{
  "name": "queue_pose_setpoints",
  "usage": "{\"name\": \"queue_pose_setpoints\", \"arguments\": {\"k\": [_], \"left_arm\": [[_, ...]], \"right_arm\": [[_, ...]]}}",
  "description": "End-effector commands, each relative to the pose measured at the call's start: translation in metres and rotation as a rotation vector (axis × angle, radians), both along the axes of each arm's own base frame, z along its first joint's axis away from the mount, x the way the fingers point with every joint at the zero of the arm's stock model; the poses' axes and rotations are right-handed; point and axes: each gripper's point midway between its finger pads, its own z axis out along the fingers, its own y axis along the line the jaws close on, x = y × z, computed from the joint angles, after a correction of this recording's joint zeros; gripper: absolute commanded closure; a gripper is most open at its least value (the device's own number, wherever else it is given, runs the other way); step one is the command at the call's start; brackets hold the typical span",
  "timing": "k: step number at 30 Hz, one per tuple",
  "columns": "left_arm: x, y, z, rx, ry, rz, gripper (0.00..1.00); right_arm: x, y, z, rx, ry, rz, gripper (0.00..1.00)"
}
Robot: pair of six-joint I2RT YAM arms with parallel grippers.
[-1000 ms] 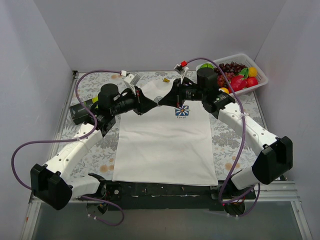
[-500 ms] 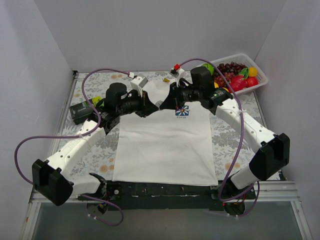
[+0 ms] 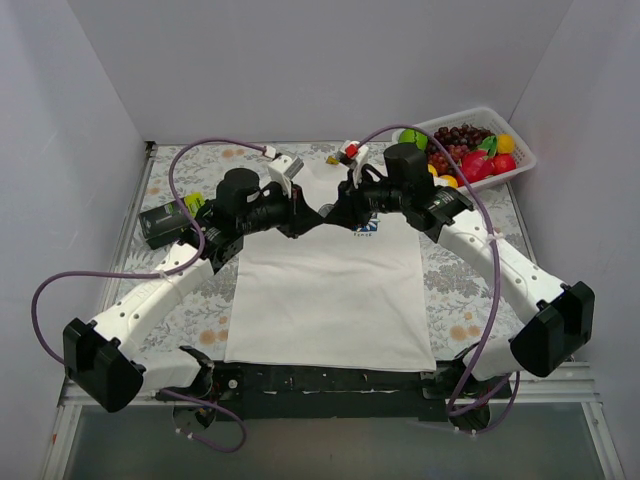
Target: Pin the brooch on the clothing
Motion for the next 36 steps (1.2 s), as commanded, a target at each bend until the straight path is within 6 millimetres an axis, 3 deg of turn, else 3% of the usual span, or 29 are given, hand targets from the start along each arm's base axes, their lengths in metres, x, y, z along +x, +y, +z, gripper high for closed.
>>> {"name": "queue_pose_setpoints", "arguments": {"k": [1, 4, 5, 7, 10, 18, 27, 31, 36], "left_arm": [[-0.044, -0.026, 0.106, -0.242, -0.248, -0.184, 1.00], [-0.040, -0.023, 0.106, -0.241, -0.253, -0.146, 1.00], [-0.039, -0.022, 0.104, -0.235, -0.249, -0.140, 1.00], [-0.038, -0.021, 0.101, -0.227, -0.246, -0.128, 1.00], [-0.037, -0.019, 0.100, -0.222, -0.246, -0.116, 1.00], [-0.032, -0.016, 0.096, -0.201, -0.251, -0.088, 1.00], [-0.034, -0.014, 0.091, -0.149, -0.271, -0.109, 1.00], [-0.045, -0.016, 0.093, -0.158, -0.272, -0.160, 1.00], [-0.056, -0.020, 0.091, -0.180, -0.259, -0.226, 1.00]], "right_arm": [[-0.024, 0.009, -0.015, -0.005, -0.094, 0.111, 0.42], [-0.029, 0.000, -0.004, 0.024, -0.170, 0.091, 0.18], [-0.031, -0.007, 0.007, 0.046, -0.207, 0.074, 0.15], [-0.031, -0.013, 0.010, 0.072, -0.238, 0.045, 0.05], [-0.029, -0.028, 0.026, 0.125, -0.306, -0.019, 0.02], [-0.031, -0.052, 0.058, 0.262, -0.395, -0.115, 0.02], [-0.022, -0.064, 0.065, 0.338, -0.330, -0.131, 0.04], [-0.025, -0.076, 0.083, 0.482, -0.321, -0.074, 0.10], [-0.033, -0.066, 0.090, 0.549, -0.236, 0.050, 0.21]]}}
